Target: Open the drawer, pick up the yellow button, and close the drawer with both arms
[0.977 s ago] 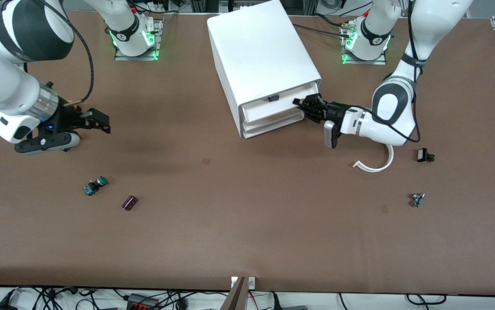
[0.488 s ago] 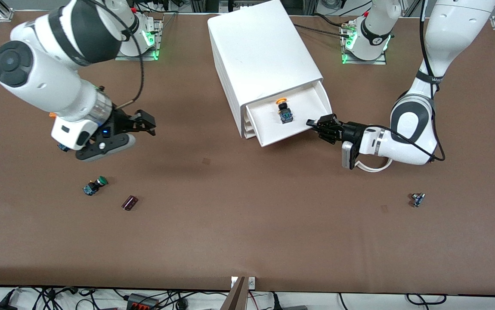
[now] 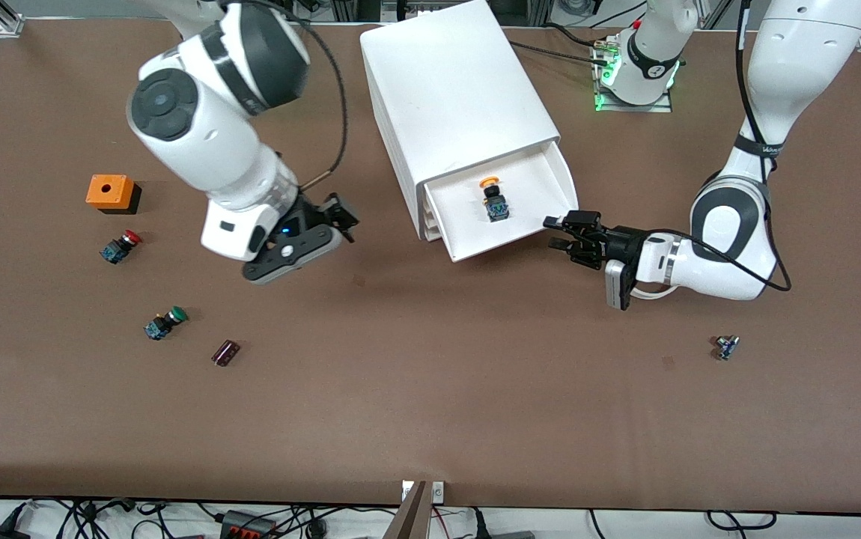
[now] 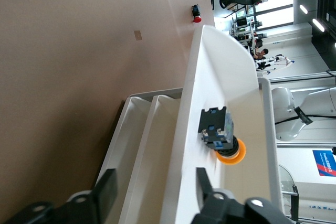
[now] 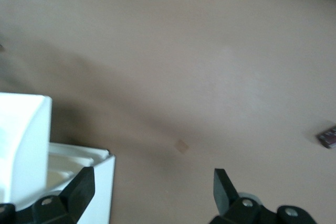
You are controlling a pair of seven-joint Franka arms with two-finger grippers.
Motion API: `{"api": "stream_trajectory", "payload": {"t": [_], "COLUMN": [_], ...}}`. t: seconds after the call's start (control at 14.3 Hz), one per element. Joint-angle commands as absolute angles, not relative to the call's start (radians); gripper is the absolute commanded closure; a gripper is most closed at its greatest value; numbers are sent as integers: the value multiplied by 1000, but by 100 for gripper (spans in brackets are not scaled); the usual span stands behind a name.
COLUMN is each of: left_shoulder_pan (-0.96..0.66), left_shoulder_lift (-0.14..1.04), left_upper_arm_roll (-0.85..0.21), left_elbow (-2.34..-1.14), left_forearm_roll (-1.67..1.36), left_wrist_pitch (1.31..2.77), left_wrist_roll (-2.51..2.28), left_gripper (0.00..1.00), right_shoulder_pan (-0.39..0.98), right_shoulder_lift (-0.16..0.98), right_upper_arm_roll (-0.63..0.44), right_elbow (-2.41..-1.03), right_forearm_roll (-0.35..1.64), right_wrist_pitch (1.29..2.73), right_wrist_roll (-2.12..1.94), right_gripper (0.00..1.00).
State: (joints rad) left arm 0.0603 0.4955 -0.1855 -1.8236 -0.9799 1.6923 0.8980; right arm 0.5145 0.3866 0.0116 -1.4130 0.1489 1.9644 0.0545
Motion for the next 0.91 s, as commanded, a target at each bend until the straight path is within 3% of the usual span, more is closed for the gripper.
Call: {"api": "stream_trajectory", "payload": {"t": [0.0, 0.49, 0.84], "left_shoulder_pan": [93, 77, 9], "left_shoulder_lift": [497, 463, 385], "left_upper_arm_roll": [-184, -207, -212], "left_elbow": [-1656, -1341, -1309], "left_forearm_roll": [-820, -378, -70], "left_wrist_pitch": [1573, 1332, 1315], "left_wrist_roll": [716, 282, 51], "left_gripper": [0, 0, 0], "right_shoulder_pan": [593, 791, 891], "right_shoulder_lift": [434, 615, 709], "right_upper_arm_roll": [-2, -3, -8], "right_elbow": [-1350, -1158, -1089], "right_forearm_roll": [149, -23, -49], "right_wrist_pitch": [1991, 2017, 2029], "right_wrist_roll": [147, 478, 597], "right_gripper": [0, 0, 0]}}
